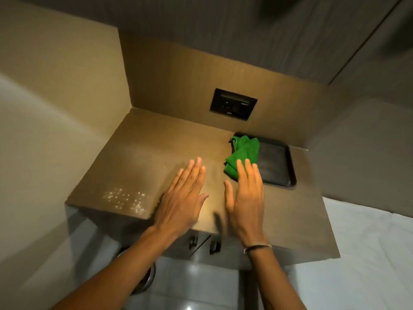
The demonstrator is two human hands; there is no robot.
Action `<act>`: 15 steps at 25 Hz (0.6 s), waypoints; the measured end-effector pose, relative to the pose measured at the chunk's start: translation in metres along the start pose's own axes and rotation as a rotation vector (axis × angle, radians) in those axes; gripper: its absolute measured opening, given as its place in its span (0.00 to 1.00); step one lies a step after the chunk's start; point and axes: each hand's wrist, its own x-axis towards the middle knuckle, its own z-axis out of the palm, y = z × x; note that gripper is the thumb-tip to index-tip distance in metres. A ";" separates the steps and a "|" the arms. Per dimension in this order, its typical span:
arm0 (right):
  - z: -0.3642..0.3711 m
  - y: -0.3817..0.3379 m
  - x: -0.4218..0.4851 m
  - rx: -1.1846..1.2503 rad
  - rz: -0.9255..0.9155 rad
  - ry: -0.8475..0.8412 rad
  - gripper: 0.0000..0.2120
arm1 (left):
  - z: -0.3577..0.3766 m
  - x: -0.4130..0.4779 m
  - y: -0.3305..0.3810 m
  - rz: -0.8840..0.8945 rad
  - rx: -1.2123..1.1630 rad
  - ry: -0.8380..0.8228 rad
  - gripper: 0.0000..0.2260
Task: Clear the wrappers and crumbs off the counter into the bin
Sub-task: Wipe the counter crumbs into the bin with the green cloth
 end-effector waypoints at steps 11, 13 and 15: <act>0.086 0.077 0.139 -0.122 0.239 -0.492 0.40 | 0.080 0.100 -0.015 -0.147 0.083 -0.265 0.37; 0.088 0.080 0.141 -0.100 0.248 -0.495 0.36 | 0.082 0.098 -0.016 -0.152 0.094 -0.272 0.37; 0.090 0.079 0.142 -0.088 0.236 -0.436 0.30 | 0.084 0.098 -0.015 -0.154 0.101 -0.253 0.37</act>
